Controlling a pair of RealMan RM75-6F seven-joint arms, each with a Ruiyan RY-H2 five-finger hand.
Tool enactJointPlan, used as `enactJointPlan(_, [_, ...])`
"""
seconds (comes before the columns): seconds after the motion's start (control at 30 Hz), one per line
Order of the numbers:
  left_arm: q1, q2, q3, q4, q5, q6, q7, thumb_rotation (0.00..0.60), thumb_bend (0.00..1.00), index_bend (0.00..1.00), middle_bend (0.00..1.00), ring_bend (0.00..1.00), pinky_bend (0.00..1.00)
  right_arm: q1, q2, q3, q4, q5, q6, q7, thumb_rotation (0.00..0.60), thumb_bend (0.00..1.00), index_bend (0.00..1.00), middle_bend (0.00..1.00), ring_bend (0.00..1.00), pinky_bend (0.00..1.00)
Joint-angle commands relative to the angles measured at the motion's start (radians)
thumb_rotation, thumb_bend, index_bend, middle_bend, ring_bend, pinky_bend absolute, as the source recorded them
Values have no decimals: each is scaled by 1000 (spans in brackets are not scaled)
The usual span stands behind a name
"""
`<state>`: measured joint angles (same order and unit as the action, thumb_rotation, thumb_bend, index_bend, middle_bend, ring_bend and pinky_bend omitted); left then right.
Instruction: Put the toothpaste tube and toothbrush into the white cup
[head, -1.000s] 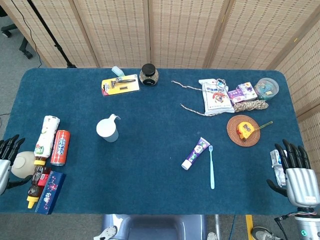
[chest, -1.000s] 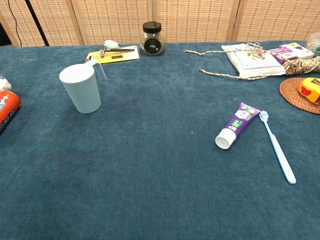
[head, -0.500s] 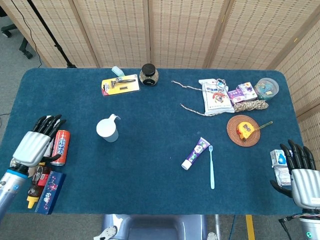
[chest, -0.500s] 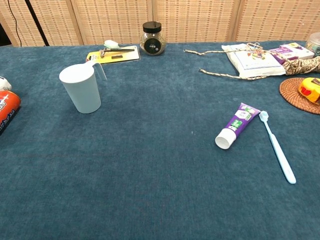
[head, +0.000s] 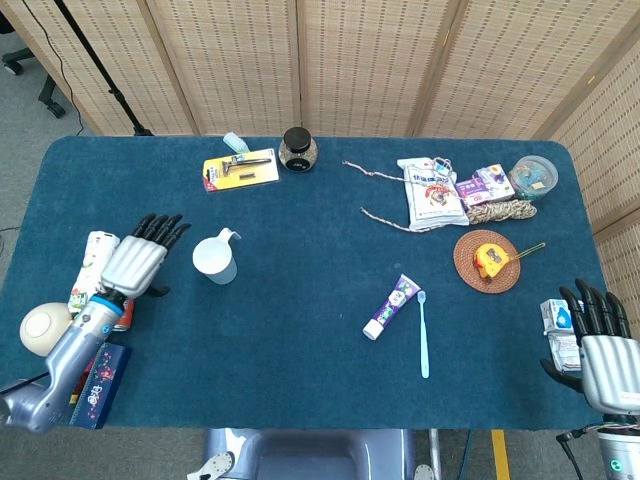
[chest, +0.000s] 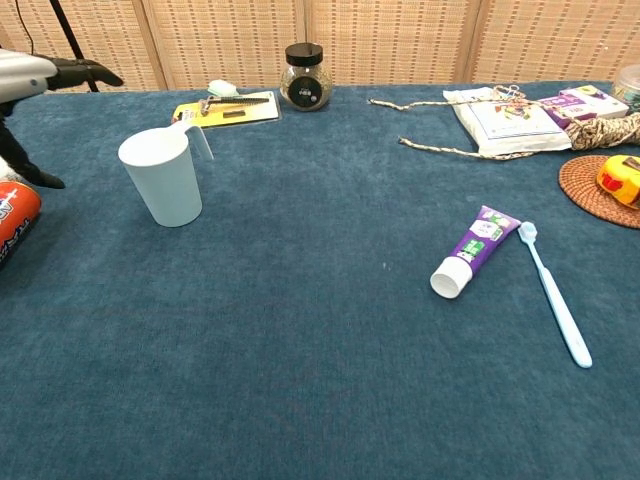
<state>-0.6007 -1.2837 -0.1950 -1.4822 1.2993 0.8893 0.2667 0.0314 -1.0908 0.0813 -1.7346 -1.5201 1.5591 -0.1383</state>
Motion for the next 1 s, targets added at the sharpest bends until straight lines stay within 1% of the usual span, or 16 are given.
enactJointPlan(0.03, [-40, -46, -10, 35, -35, -36, 16, 600, 0, 0, 0, 0, 0, 2, -1, 2, 2, 5, -3, 0, 600, 0, 0, 0, 0, 0])
enactJointPlan(0.2, [-79, -91, -20, 60, -58, -32, 38, 600, 0, 0, 0, 0, 0, 2, 0, 8, 6, 21, -7, 4, 600, 0, 0, 0, 0, 0])
enactJointPlan(0.3, [-109, -116, -31, 74, -109, -53, 68, 600, 0, 0, 0, 0, 0, 3, 0, 8, 10, 27, -13, 7, 600, 0, 0, 0, 0, 0])
enactJointPlan(0.5, [-157, -157, -26, 94, -195, -88, 136, 600, 0, 0, 0, 0, 0, 5, -2, 10, 14, 36, -18, 7, 600, 0, 0, 0, 0, 0])
enactJointPlan(0.77, [-184, -195, -14, 111, -248, -83, 174, 600, 0, 0, 0, 0, 1, 6, -2, 13, 17, 46, -23, 11, 600, 0, 0, 0, 0, 0])
enactJointPlan(0.8, [-185, -204, -13, 117, -252, -75, 178, 600, 0, 0, 0, 0, 11, 7, -2, 13, 18, 47, -24, 12, 600, 0, 0, 0, 0, 0])
enactJointPlan(0.9, [-186, -223, -7, 131, -258, -44, 192, 600, 1, 0, 0, 6, 111, 7, -1, 14, 18, 47, -25, 16, 600, 0, 0, 0, 0, 0])
enactJointPlan(0.97, [-186, -232, -2, 134, -263, -25, 209, 600, 11, 3, 34, 61, 177, 7, 0, 14, 18, 48, -25, 17, 600, 0, 0, 0, 0, 0])
enactJointPlan(1.0, [-186, -234, 0, 134, -265, -15, 218, 600, 16, 10, 55, 89, 195, 7, 0, 14, 18, 48, -25, 18, 600, 0, 0, 0, 0, 0])
